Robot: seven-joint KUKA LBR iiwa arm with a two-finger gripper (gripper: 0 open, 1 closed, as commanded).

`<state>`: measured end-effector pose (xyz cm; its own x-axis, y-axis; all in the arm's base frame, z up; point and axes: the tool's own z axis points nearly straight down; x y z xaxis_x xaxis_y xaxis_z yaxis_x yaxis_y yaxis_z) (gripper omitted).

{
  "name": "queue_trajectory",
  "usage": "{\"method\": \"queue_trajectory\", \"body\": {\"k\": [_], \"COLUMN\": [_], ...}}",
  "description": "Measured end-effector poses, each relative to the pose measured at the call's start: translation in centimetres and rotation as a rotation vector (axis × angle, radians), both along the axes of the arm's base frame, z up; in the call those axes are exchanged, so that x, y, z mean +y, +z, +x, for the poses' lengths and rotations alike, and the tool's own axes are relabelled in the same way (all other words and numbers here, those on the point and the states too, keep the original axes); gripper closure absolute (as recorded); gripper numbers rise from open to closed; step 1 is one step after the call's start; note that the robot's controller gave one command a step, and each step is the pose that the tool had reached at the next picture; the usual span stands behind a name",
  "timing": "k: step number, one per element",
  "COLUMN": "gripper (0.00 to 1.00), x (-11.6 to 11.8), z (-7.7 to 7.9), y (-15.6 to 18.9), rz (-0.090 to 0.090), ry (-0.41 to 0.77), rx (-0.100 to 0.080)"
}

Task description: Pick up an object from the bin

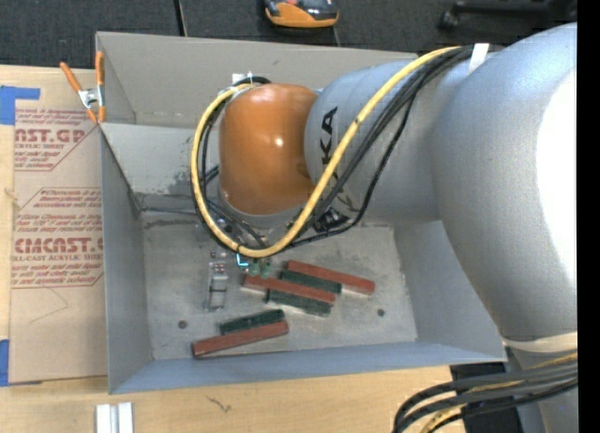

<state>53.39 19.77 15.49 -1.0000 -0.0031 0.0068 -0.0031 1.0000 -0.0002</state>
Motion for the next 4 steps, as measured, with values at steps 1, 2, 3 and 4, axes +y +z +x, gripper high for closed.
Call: {"method": "queue_trajectory", "body": {"k": [1,2,3,4], "gripper": [0.0,0.0,0.0,0.0], "x": [-0.1,-1.4,-4.1,-4.7], "z": [0.2,-1.9,-4.8,-4.7], "y": [0.5,-3.3,-3.5,-2.0], "rz": [0.002,0.004,0.001,0.003], "ry": [-0.003,0.189,0.376,0.377], "rx": [-0.007,-0.016,0.0,-0.008]}}
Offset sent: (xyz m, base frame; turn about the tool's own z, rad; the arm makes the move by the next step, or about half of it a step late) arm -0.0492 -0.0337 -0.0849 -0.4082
